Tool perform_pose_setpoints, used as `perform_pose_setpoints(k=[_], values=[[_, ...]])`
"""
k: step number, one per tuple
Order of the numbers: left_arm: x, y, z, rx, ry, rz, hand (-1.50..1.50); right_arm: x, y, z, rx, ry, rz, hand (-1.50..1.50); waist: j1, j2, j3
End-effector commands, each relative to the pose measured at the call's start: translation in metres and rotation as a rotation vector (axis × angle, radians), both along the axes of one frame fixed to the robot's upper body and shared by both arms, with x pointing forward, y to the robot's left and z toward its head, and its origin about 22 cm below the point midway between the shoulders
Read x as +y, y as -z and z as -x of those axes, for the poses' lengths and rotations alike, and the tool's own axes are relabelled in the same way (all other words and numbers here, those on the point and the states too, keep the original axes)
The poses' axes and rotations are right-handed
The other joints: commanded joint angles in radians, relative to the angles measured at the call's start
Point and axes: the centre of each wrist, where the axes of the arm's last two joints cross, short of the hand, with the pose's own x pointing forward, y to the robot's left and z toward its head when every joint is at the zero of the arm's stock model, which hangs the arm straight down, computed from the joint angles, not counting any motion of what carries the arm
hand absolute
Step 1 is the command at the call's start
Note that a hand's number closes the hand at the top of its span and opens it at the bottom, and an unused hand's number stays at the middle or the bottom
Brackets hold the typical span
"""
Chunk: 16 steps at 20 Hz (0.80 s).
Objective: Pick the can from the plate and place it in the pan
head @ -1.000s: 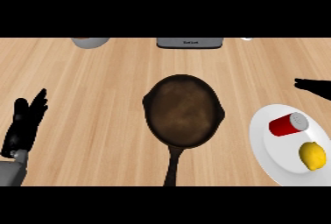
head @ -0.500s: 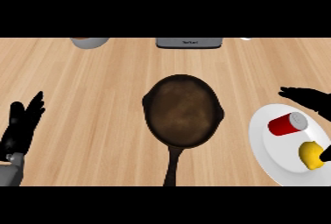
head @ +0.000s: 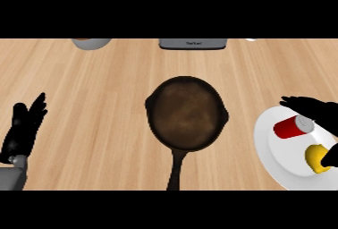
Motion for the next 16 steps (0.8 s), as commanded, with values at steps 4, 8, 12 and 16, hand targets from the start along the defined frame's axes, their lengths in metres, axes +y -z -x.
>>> perform_pose_setpoints(k=[4, 8, 12, 16], values=[[0.002, 0.012, 0.001, 0.011, -0.003, 0.009, 0.0, -0.008, 0.01, 0.004, -0.003, -0.001, 0.002, -1.5, -0.003, 0.0, 0.0], [0.007, 0.009, -0.005, -0.005, -0.003, 0.005, 0.0, 0.024, 0.028, -0.007, -0.016, 0.014, -0.011, -1.5, -0.003, 0.0, 0.0], [-0.006, -0.006, -0.011, -0.008, 0.015, 0.004, 0.0, 0.017, 0.037, -0.025, -0.003, 0.004, 0.004, -1.5, 0.003, 0.001, 0.0], [-0.014, 0.014, -0.004, 0.002, 0.014, -0.012, 0.0, 0.005, 0.024, -0.019, 0.025, 0.029, 0.051, -1.5, -0.001, 0.001, 0.0]])
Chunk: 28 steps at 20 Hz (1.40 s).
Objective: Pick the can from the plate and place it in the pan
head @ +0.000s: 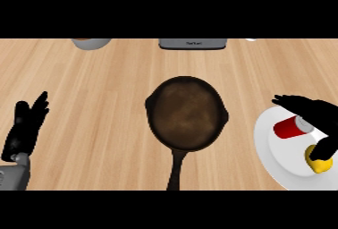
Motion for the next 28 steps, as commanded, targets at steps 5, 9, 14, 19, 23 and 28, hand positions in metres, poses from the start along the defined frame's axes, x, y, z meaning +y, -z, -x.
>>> perform_pose_setpoints(k=[5, 9, 14, 19, 23, 28], values=[[-0.002, 0.002, -0.002, 0.013, 0.002, 0.008, 0.0, 0.011, 0.023, -0.019, 0.016, 0.032, 0.054, -1.5, 0.003, 0.001, 0.0], [0.01, 0.009, -0.001, 0.001, 0.007, 0.015, 0.0, 0.018, 0.019, -0.017, -0.025, -0.075, 0.055, 1.5, -0.001, 0.001, 0.0], [0.001, 0.014, 0.021, -0.011, -0.002, -0.004, 0.0, 0.0, 0.021, -0.021, -0.157, -0.047, 0.09, 1.5, 0.005, 0.0, 0.0], [-0.009, 0.009, 0.0, 0.0, -0.015, -0.003, 0.0, 0.012, 0.027, -0.015, -0.152, -0.034, 0.053, 1.5, -0.002, 0.0, 0.0], [-0.004, 0.016, 0.017, 0.006, -0.017, 0.0, 0.0, -0.032, 0.045, 0.018, -0.094, 0.095, 0.073, 1.5, -0.007, -0.001, 0.0], [0.01, 0.019, 0.025, -0.006, -0.017, -0.001, 0.0, -0.038, 0.043, 0.034, -0.09, 0.162, 0.0, 1.5, -0.007, -0.003, -0.001]])
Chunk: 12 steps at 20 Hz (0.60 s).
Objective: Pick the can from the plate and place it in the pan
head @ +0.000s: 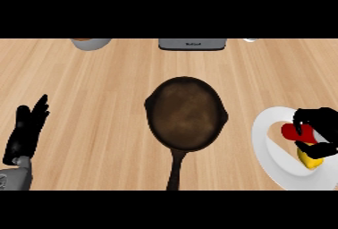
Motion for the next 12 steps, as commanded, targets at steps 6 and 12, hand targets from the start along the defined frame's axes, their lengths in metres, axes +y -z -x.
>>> perform_pose_setpoints(k=[6, 12], values=[[0.002, -0.002, -0.004, -0.003, -0.014, -0.019, 0.0, -0.003, -0.046, 0.006, -0.369, -0.041, -0.244, 1.5, -0.017, 0.003, 0.007], [-0.011, -0.002, 0.005, 0.0, -0.008, -0.014, 0.0, 0.036, -0.069, 0.012, -0.427, -0.122, -0.424, 1.5, -0.002, 0.003, 0.006]])
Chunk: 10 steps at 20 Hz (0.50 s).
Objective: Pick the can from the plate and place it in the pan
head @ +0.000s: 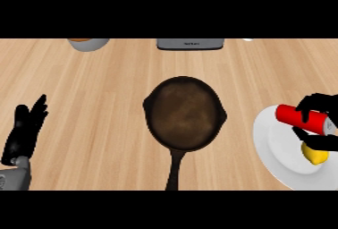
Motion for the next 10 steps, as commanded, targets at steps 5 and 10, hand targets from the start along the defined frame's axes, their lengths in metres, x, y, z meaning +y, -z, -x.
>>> perform_pose_setpoints(k=[5, 10], values=[[-0.009, -0.019, -0.016, -0.006, 0.011, 0.025, 0.0, 0.071, -0.036, 0.003, -0.028, -0.051, -0.129, 1.5, 0.01, 0.004, 0.0], [-0.013, -0.005, -0.02, 0.0, 0.024, 0.004, 0.0, 0.129, -0.027, -0.023, 0.012, -0.045, -0.211, 1.5, 0.016, 0.006, 0.0]])
